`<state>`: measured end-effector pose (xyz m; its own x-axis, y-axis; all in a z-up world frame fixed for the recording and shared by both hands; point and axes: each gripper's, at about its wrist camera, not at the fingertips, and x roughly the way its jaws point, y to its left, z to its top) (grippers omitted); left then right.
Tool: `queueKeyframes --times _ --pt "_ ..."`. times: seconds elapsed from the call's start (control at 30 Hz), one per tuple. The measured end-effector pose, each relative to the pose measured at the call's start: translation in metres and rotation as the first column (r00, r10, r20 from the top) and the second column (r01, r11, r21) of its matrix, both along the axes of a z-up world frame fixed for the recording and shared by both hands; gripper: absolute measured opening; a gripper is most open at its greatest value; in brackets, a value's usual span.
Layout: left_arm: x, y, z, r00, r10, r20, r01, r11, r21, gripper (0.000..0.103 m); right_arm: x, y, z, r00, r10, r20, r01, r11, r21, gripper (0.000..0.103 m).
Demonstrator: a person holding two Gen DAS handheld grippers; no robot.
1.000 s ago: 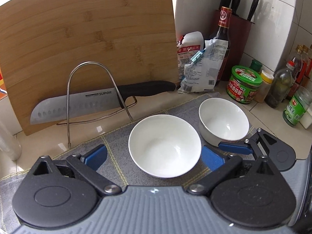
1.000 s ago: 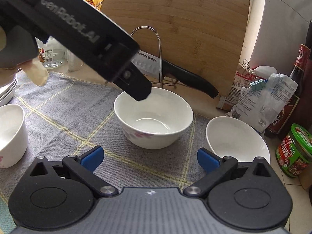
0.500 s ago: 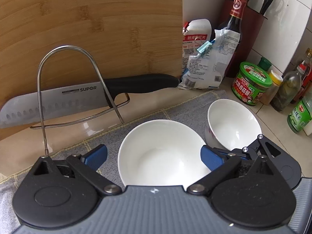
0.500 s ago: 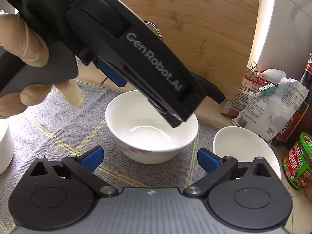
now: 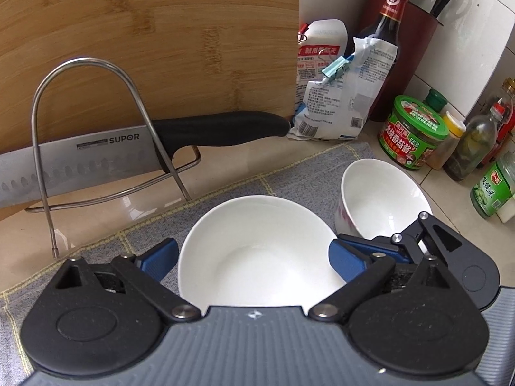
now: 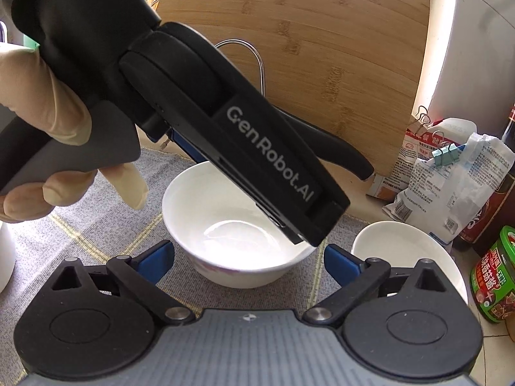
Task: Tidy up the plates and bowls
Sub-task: 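Carry the second bowl with both tools and lower it into the placed bowl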
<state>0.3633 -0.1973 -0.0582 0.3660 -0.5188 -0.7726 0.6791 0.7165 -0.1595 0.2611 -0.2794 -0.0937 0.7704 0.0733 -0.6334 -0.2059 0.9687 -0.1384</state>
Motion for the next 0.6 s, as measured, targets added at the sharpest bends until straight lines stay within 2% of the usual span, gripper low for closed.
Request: queueKeyframes --times 0.2,0.6 --pt "0.0015 -0.0025 -0.0018 1.0 -0.005 -0.005 0.005 1.0 0.001 0.095 0.0015 -0.0007 0.0013 1.0 0.011 0.001 -0.011 1.0 0.013 0.095" --pt "0.0016 -0.0027 -0.0024 1.0 -0.013 -0.006 0.013 1.0 -0.001 0.093 0.0038 -0.0017 -0.0004 1.0 0.017 -0.003 -0.017 0.999 0.029 0.095"
